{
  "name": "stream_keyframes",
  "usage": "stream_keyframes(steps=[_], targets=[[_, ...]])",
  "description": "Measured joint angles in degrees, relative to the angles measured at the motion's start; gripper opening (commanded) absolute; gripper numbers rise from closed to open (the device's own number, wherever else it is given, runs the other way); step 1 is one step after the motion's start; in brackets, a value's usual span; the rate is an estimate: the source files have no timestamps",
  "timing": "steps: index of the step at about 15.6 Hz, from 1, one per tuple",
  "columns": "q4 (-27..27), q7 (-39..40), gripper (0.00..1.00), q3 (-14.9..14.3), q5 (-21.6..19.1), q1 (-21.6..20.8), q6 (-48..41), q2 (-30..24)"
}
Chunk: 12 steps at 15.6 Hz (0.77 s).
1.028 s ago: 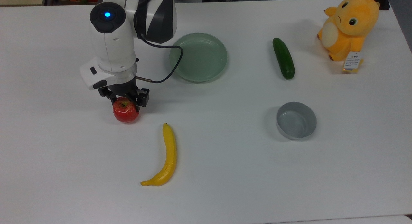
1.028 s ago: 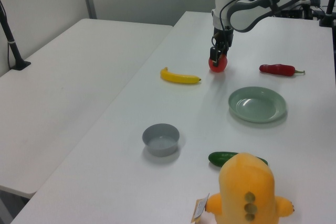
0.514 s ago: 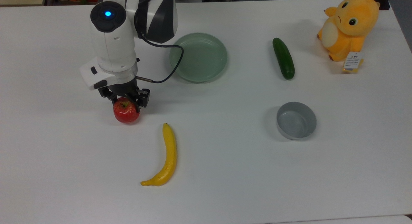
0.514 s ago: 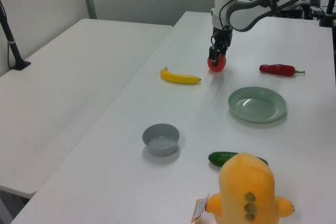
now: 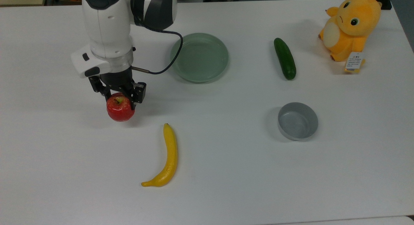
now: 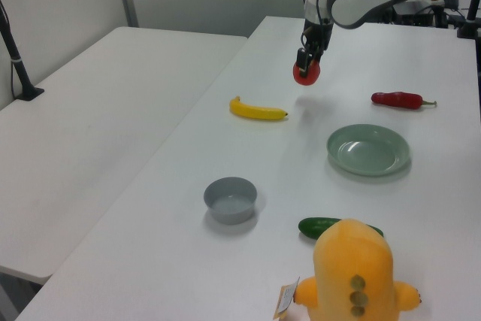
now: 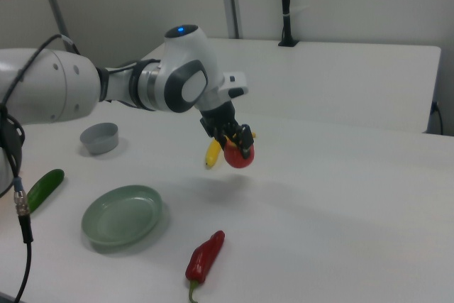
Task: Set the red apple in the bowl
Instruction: 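Lift the apple and carry it toward the grey bowl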
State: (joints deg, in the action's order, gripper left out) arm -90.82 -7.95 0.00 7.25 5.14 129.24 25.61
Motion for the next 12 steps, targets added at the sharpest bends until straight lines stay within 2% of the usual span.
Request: stream_keyframes(steps=[4,8,12], targets=[[-0.18,-0.06,0.38,0.87,-0.15,-0.55,-0.03,-3.11],[-0.25,-1.37,0.38,3.95,-2.16,-4.76,-0.12,-5.57],[-0.25,-6.53,0.39,6.02,-2.18,-10.36,-0.12,-6.04]])
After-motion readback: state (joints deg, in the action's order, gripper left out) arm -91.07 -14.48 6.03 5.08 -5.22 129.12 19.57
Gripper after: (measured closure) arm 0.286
